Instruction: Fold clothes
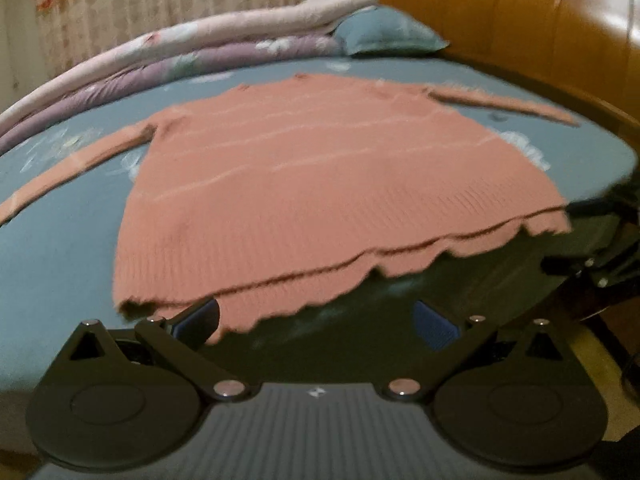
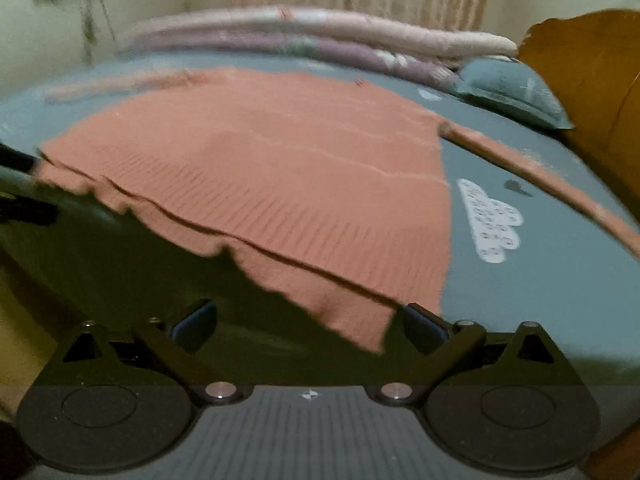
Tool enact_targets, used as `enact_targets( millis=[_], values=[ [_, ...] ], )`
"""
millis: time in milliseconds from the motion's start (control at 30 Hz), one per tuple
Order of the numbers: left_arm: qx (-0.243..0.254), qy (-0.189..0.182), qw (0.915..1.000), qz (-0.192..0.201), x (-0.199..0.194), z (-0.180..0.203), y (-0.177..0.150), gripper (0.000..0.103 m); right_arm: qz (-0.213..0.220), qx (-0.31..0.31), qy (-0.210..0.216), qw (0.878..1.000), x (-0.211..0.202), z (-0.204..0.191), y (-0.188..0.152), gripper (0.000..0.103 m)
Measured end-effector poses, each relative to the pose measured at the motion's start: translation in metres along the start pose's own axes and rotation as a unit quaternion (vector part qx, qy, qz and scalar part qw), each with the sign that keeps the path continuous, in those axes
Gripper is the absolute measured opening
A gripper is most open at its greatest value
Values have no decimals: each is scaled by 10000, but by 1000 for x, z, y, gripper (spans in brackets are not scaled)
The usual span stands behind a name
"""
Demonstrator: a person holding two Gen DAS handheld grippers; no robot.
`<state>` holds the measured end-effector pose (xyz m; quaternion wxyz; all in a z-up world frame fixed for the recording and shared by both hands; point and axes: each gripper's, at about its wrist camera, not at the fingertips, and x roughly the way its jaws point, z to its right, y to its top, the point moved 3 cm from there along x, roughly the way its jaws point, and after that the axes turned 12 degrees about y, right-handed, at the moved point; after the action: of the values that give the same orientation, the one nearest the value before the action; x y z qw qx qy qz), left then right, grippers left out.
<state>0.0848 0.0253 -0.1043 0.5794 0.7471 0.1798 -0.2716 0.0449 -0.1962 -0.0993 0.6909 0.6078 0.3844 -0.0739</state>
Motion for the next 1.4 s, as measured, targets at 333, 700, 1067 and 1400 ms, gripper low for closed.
enact_targets(
  millis=[333,700,1067,1400],
  values=[
    [1879,-404,9791,665,-4,66,13,94,-404,-1696,142,9846,14,-28,14,58],
    [2859,-671,9502,1049,-7,104,11,93,-720,-3177,-89,9454,12,-46,22,22],
    [2371,-744,9649,856,-11,89,6,93,-740,-3471,-292,9344,13,-53,22,6],
    [2220,-345,9719,698,-17,54,2,93,-1484,-3619,55,9203,-8,-41,8,5]
  ],
)
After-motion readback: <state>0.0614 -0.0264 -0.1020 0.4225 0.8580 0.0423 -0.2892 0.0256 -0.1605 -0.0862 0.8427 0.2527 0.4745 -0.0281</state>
